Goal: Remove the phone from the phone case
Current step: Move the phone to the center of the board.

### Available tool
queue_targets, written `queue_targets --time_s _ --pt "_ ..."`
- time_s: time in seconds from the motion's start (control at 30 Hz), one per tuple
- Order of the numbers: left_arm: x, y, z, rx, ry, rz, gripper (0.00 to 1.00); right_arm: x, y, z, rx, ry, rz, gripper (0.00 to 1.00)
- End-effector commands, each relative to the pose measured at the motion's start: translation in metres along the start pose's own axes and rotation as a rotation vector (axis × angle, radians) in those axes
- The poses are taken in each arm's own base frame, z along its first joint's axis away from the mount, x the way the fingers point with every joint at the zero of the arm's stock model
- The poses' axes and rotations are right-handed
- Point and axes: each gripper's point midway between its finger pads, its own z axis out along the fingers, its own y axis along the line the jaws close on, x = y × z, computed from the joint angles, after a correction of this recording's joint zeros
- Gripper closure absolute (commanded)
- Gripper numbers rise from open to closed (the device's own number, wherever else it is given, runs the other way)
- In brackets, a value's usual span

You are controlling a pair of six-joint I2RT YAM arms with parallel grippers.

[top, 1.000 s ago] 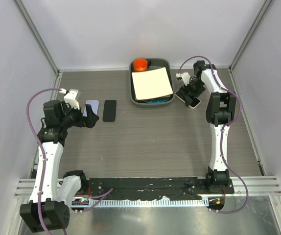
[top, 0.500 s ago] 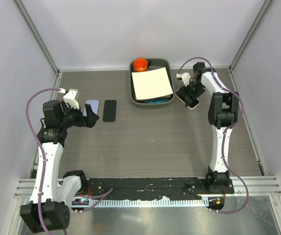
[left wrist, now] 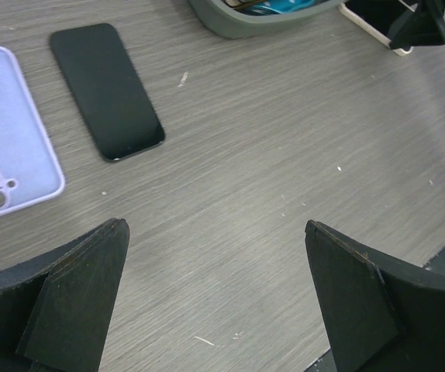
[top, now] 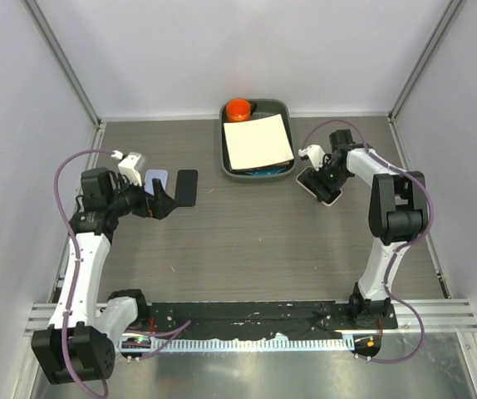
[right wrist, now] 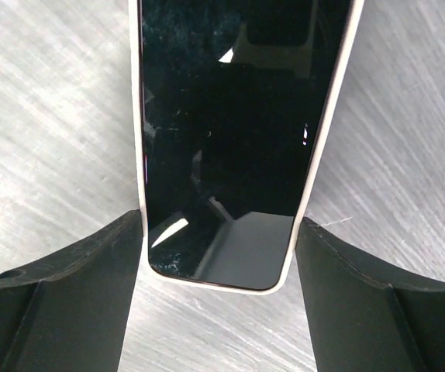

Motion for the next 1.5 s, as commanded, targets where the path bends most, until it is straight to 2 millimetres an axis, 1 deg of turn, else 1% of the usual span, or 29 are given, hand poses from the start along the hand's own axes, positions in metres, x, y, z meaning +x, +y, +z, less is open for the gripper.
queue_targets --time_s 0.0,0.03,0.1,0.13,0.2,0.23,0.27,0.3,0.37,0.4,0.43,0.47,0.53,0.6,0.77,0.9,0.97,1.03,1.07,1.13,1.17,1.2,1.23,1.27,1.3,1.33,1.4,1.43,1.47 --pt "-0.009 -0.023 0.005 0.106 -0.021 0.046 0.0 0.06 0.082 -0.013 -0.222 0.17 -0.051 0.96" --pt "-0.008 -0.026 0.007 0.12 -0.015 0.049 0.0 0.071 0.094 -0.013 -0.246 0.188 -0.058 0.95" --pt "-0.007 -0.035 0.009 0.16 -0.007 0.062 0.0 0.07 0.11 -0.022 -0.257 0.172 -0.1 0.97" --pt "-0.006 -0.042 0.01 0.191 -0.001 0.071 0.0 0.079 0.121 -0.024 -0.278 0.183 -0.115 0.98" --pt "-0.006 -0.045 0.012 0.217 -0.001 0.071 0.0 0.078 0.14 -0.028 -0.302 0.175 -0.163 0.98" --pt "-0.001 -0.06 0.014 0.282 0.015 0.088 0.0 0.08 0.149 -0.034 -0.302 0.162 -0.185 0.98" --pt "-0.002 -0.064 0.015 0.309 0.009 0.095 0.0 0.078 0.156 -0.036 -0.308 0.154 -0.203 0.98" --pt "0.001 -0.067 0.017 0.33 0.016 0.093 0.0 0.074 0.167 -0.038 -0.31 0.142 -0.245 0.98" --pt "0.001 -0.075 0.021 0.387 0.017 0.099 0.0 0.066 0.176 -0.046 -0.284 0.102 -0.263 0.98" --pt "0.001 -0.077 0.023 0.403 0.018 0.101 0.0 0.057 0.184 -0.048 -0.282 0.075 -0.295 0.98" --pt "0.002 -0.081 0.025 0.426 0.022 0.107 0.0 0.052 0.188 -0.05 -0.279 0.055 -0.302 0.99" --pt "0.001 -0.083 0.03 0.446 0.022 0.113 0.0 0.042 0.19 -0.057 -0.258 0.014 -0.297 0.99" --pt "0.004 -0.09 0.036 0.486 0.033 0.122 0.0 0.025 0.201 -0.063 -0.26 -0.045 -0.328 0.99" --pt "0.009 -0.093 0.047 0.515 0.058 0.12 0.0 0.013 0.21 -0.068 -0.258 -0.084 -0.35 0.99" --pt "0.021 -0.104 0.06 0.612 0.114 0.112 0.0 -0.001 0.23 -0.06 -0.274 -0.1 -0.379 0.99" --pt "0.031 -0.102 0.071 0.61 0.151 0.101 0.0 0.003 0.236 -0.041 -0.26 -0.028 -0.389 0.99" --pt "0.035 -0.102 0.071 0.608 0.156 0.098 0.0 0.004 0.236 -0.033 -0.259 -0.007 -0.388 0.98" --pt "0.037 -0.103 0.067 0.606 0.143 0.111 0.0 0.008 0.239 -0.024 -0.272 0.023 -0.378 0.92" --pt "0.037 -0.103 0.066 0.605 0.137 0.115 0.0 0.009 0.243 -0.021 -0.284 0.032 -0.383 0.79" --pt "0.038 -0.106 0.06 0.608 0.122 0.122 0.0 0.007 0.244 -0.019 -0.288 0.039 -0.382 0.66" --pt "0.037 -0.106 0.059 0.607 0.118 0.125 0.0 0.005 0.246 -0.018 -0.294 0.032 -0.382 0.56" --pt "0.037 -0.107 0.057 0.609 0.113 0.129 0.0 -0.001 0.246 -0.019 -0.296 0.02 -0.38 0.51" --pt "0.036 -0.109 0.055 0.61 0.102 0.134 0.0 -0.003 0.247 -0.019 -0.301 0.019 -0.369 0.42" --pt "0.035 -0.109 0.054 0.609 0.095 0.137 0.0 -0.005 0.251 -0.02 -0.321 0.014 -0.365 0.4" --pt "0.034 -0.11 0.053 0.611 0.09 0.139 0.0 -0.013 0.251 -0.022 -0.321 -0.001 -0.362 0.33" --pt "0.034 -0.11 0.052 0.611 0.085 0.14 0.0 -0.015 0.252 -0.021 -0.326 0.001 -0.349 0.25" --pt "0.033 -0.111 0.052 0.61 0.079 0.139 0.0 -0.021 0.253 -0.021 -0.324 -0.01 -0.346 0.24" --pt "0.035 -0.11 0.053 0.606 0.082 0.135 0.0 -0.023 0.254 -0.02 -0.321 -0.014 -0.345 0.15" --pt "0.035 -0.11 0.052 0.608 0.08 0.135 0.0 -0.021 0.256 -0.018 -0.319 -0.01 -0.341 0.14"
